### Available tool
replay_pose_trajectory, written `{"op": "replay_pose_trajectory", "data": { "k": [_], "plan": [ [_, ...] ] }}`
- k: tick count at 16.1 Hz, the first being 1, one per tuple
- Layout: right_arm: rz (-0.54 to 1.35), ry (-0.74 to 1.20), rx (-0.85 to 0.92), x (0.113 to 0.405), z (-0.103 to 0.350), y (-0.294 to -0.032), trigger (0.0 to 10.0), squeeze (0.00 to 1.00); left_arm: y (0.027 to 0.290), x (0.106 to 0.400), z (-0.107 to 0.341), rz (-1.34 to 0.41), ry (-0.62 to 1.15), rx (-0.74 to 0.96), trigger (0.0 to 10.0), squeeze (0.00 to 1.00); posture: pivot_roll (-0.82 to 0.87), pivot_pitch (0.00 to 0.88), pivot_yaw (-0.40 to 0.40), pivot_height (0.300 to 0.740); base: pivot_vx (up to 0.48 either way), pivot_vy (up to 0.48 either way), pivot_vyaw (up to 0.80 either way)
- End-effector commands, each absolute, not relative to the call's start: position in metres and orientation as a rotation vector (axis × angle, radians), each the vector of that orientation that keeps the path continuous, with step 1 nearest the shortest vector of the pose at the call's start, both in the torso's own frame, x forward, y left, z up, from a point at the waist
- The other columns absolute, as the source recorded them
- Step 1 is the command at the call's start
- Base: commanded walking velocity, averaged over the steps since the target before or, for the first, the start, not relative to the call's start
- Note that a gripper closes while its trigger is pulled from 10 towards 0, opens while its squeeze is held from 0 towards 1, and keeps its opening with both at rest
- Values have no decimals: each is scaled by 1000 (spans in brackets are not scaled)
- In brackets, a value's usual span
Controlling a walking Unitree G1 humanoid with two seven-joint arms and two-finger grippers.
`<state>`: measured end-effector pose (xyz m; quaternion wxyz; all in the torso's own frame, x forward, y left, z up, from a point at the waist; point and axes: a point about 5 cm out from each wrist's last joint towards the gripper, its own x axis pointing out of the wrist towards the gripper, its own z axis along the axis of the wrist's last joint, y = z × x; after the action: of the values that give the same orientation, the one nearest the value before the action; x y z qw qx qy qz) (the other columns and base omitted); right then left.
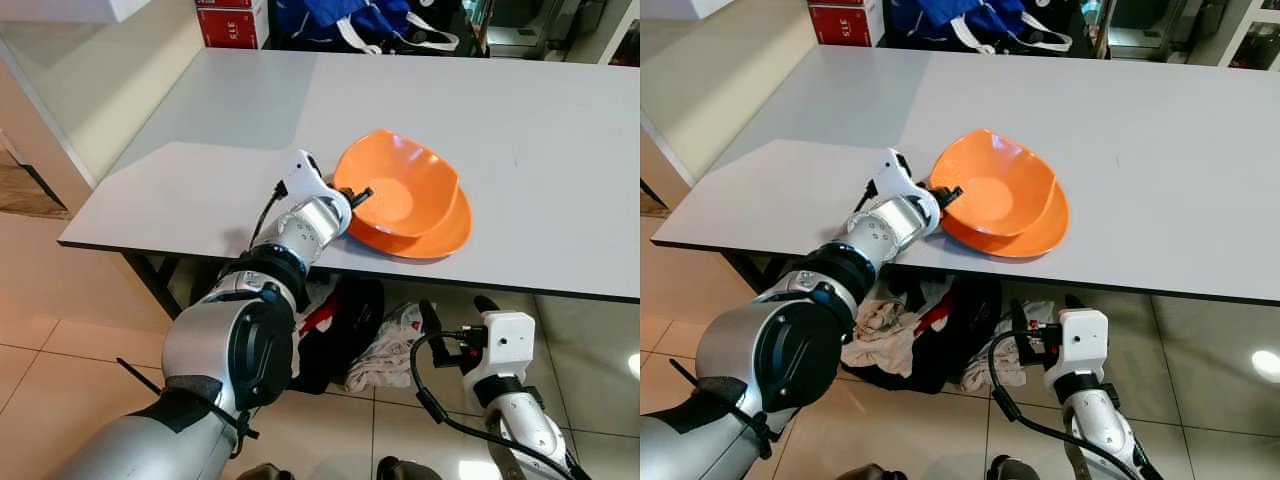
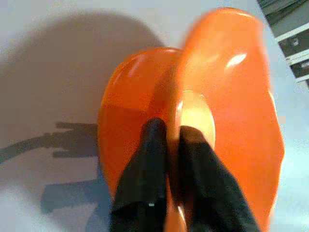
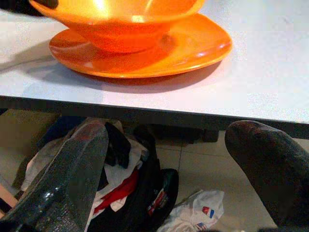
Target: Setting the table
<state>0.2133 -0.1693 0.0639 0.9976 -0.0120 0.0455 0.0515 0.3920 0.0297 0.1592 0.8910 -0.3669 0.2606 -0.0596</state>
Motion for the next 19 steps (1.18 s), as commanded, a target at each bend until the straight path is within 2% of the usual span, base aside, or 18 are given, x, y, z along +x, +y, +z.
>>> {"op": "replay_pose_trajectory", "data": {
  "k": [1,8,13,19],
  "plan": [
    [112,100,-38,212,64,-169,10000,0,23,389,157,-125,565,-742,10000,1000,-201,74,71,740,0,0,0],
    [114,106,-36,211,64,-167,10000,0,17,390,165,-161,548,-741,10000,1000,-199,82,73,740,0,0,0],
    [115,110,-33,214,62,-165,10000,0,20,390,163,-156,535,-595,10000,1000,-192,80,73,740,0,0,0],
    [117,121,-34,215,58,-169,10000,0,23,389,158,-141,555,-567,10000,1000,-184,79,70,740,0,0,0]
  ]
}}
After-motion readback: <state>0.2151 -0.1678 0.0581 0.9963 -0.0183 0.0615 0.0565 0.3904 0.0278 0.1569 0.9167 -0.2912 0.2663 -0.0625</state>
